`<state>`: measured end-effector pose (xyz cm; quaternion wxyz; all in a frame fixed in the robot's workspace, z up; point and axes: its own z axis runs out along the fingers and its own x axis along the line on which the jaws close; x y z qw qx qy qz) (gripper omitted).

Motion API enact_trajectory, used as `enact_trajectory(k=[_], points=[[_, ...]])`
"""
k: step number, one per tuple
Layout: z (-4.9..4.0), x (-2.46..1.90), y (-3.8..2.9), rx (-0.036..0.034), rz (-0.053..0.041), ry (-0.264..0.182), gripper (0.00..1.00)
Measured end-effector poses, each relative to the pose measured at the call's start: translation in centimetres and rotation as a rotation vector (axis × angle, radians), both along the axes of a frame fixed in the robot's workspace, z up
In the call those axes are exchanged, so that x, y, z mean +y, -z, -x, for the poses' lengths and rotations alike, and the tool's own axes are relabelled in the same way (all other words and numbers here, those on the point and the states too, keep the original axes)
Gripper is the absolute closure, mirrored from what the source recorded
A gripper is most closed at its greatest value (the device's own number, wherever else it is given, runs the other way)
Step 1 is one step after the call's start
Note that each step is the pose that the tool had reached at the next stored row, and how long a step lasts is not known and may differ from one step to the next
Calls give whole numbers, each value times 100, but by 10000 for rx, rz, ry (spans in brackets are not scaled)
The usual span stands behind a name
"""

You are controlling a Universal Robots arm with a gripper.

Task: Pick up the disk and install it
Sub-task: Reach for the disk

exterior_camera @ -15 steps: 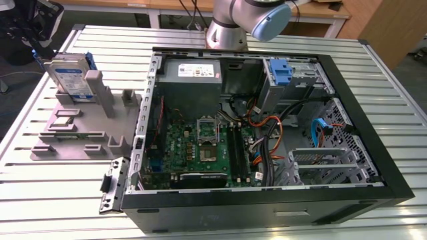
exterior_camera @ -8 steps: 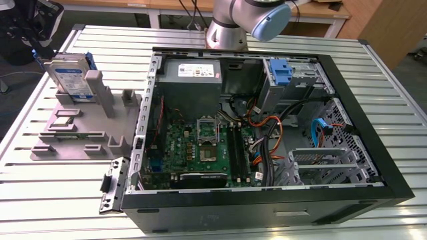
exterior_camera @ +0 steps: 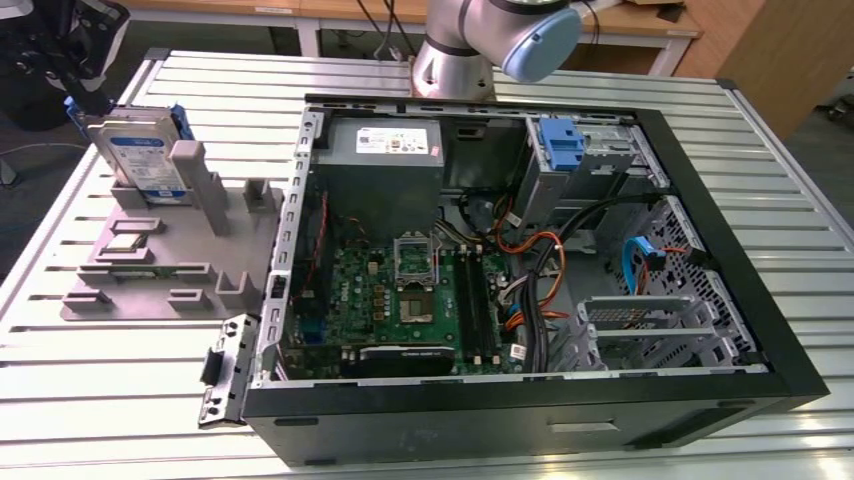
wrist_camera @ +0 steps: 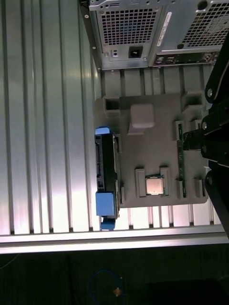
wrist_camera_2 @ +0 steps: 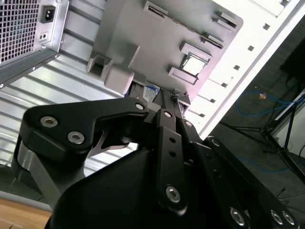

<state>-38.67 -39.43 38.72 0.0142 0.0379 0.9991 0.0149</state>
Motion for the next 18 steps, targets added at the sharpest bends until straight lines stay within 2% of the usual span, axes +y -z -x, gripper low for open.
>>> enact_trajectory(k=[6, 18], points=[[36, 23, 23, 2, -1, 0, 90], [37, 49, 26, 1, -8, -1, 90]])
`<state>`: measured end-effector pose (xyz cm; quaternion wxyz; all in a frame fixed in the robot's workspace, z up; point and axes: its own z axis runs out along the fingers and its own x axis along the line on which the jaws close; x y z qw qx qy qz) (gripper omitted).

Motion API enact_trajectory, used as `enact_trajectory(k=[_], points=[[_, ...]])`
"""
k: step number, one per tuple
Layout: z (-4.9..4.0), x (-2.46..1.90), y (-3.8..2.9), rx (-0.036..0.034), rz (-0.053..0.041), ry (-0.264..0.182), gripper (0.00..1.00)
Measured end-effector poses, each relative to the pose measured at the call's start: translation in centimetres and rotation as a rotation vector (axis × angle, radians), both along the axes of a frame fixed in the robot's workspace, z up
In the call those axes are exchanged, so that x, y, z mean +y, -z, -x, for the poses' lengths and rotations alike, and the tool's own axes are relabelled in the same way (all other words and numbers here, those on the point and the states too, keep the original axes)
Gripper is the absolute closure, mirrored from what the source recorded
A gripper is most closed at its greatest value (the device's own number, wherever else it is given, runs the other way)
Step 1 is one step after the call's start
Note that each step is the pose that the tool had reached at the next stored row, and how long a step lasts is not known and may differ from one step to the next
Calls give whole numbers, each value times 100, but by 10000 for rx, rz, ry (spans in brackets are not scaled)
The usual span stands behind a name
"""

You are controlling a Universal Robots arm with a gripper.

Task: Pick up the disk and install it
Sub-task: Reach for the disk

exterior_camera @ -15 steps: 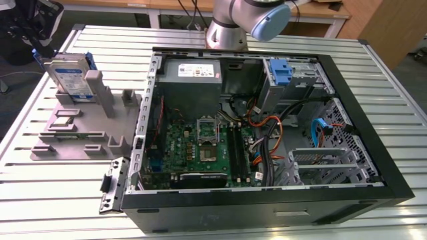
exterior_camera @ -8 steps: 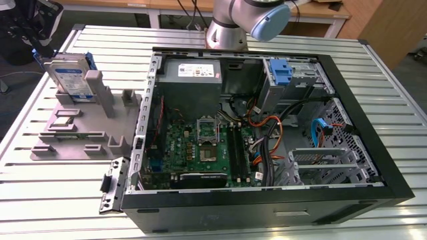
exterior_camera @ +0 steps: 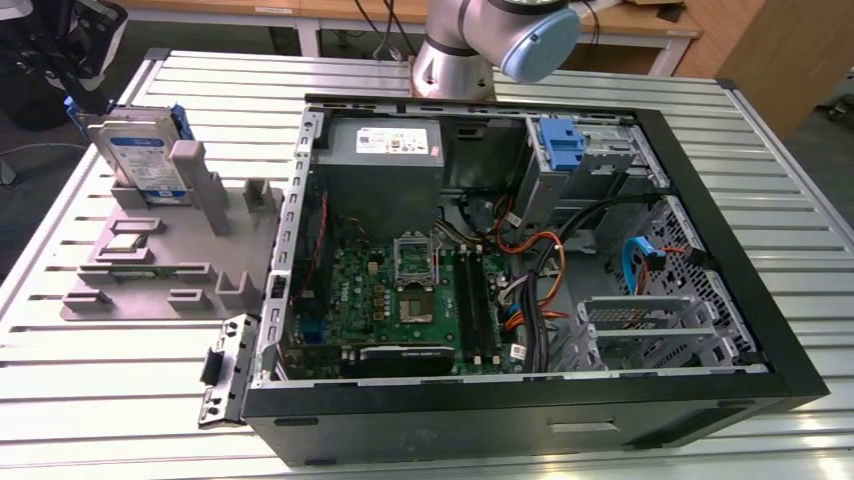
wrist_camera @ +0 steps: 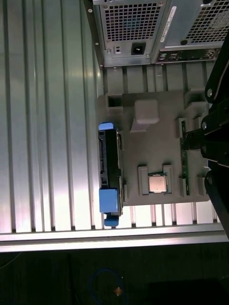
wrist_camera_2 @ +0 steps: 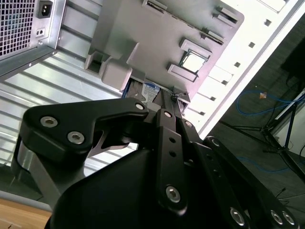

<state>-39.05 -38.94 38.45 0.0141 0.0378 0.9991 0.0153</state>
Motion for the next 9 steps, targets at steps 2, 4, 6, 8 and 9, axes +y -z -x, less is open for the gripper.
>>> enact_trajectory(k=[2, 4, 6, 8, 9], points=[[0, 1, 0, 0, 0, 1, 90], [0, 2, 0, 0, -3, 1, 90], [0, 4, 0, 1, -18, 2, 90], [0, 12, 1, 1, -25, 3, 90], [0, 13, 1, 0, -26, 2, 90]])
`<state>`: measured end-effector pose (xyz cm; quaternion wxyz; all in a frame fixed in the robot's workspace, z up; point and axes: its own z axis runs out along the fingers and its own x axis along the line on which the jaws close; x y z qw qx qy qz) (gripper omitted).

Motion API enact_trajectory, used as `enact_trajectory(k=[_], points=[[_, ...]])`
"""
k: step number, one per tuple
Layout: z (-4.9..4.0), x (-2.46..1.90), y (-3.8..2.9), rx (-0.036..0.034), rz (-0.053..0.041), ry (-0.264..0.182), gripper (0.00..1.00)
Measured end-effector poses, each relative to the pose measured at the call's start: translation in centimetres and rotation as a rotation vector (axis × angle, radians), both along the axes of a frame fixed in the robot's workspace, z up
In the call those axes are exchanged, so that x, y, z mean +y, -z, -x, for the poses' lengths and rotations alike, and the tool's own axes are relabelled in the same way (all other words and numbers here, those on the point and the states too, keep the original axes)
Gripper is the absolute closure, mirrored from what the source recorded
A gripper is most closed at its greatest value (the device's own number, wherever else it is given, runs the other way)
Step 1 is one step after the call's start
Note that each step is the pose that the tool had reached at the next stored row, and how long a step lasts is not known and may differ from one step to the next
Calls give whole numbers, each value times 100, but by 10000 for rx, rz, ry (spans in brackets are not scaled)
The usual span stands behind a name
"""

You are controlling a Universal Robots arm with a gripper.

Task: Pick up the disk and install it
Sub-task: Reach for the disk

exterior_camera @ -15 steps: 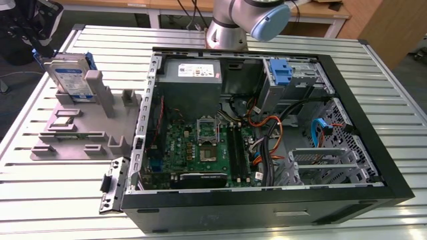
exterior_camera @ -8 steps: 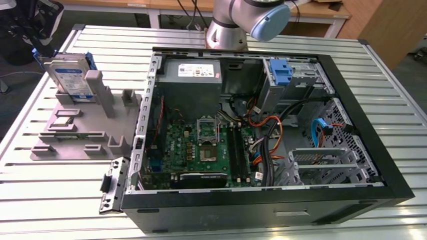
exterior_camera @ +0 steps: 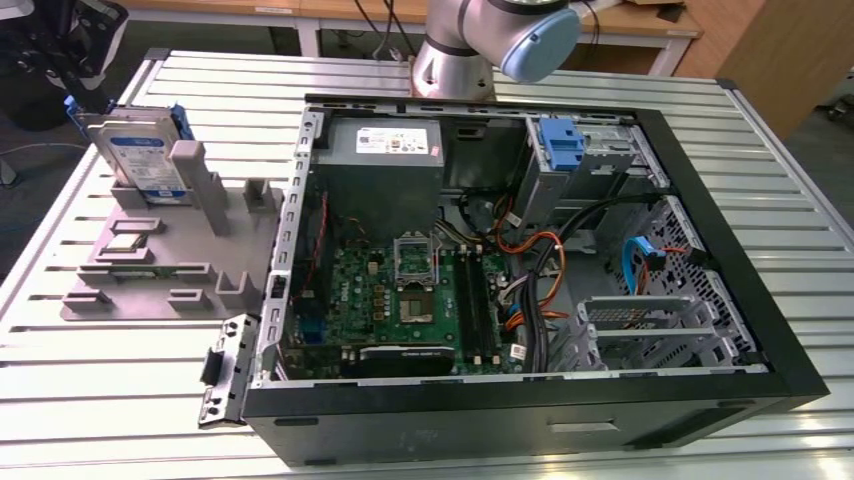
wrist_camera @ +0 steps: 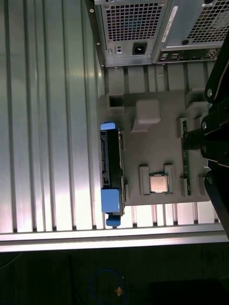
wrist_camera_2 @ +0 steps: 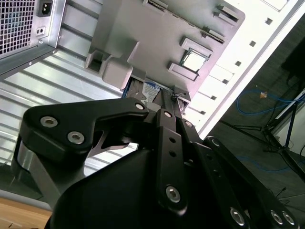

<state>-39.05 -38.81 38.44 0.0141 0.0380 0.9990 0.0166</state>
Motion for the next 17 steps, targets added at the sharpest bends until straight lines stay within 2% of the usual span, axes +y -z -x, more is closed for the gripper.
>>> enact_trajectory(k=[2, 4, 17], points=[[0, 0, 0, 0, 0, -1, 90], [0, 23, 0, 1, 0, -1, 90], [0, 23, 10, -1, -1, -1, 90]])
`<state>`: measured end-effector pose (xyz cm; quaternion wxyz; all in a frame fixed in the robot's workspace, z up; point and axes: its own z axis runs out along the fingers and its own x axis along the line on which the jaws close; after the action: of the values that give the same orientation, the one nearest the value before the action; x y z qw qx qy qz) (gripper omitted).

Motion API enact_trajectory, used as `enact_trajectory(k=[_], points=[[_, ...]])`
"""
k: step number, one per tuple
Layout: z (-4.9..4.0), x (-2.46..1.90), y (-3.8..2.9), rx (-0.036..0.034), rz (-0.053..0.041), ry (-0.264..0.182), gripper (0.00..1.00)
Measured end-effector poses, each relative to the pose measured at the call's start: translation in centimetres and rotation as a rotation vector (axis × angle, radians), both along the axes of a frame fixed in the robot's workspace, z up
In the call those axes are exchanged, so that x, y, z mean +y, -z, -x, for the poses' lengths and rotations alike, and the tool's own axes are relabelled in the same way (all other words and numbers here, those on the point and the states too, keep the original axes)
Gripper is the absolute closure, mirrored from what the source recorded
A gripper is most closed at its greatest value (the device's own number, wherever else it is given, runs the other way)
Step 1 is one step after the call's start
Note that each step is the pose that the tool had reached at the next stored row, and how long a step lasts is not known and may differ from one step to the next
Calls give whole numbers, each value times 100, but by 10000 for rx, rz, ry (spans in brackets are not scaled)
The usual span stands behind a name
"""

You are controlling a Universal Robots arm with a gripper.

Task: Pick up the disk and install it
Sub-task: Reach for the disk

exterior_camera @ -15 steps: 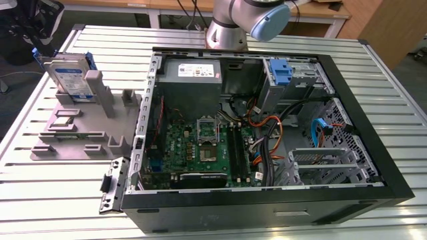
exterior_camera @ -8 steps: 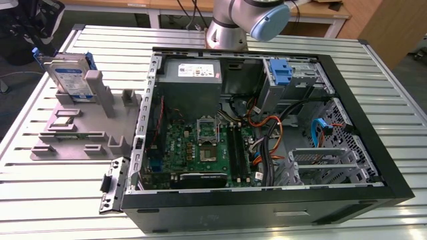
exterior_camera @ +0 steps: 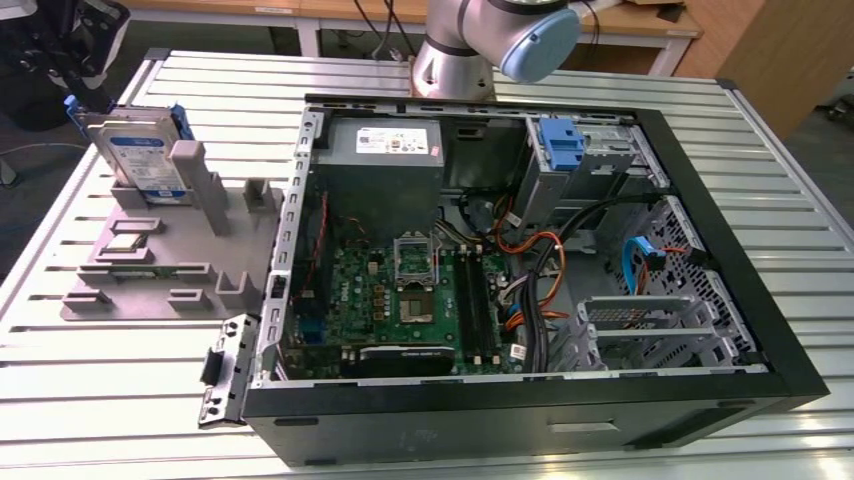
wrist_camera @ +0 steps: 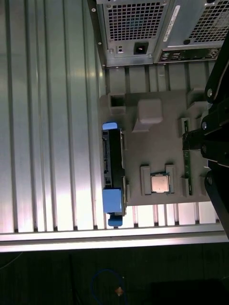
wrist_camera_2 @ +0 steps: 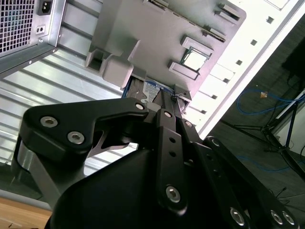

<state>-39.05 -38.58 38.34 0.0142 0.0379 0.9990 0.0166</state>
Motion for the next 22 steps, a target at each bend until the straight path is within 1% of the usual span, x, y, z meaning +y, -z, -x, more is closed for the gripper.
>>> enact_trajectory(k=[3, 5, 11, 18, 22], points=[[5, 8, 7, 1, -1, 1, 90], [9, 30, 13, 2, -1, 0, 90], [30, 151, 36, 1, -1, 0, 90], [67, 266, 85, 2, -1, 1, 90], [105, 343, 107, 2, -1, 0, 90]])
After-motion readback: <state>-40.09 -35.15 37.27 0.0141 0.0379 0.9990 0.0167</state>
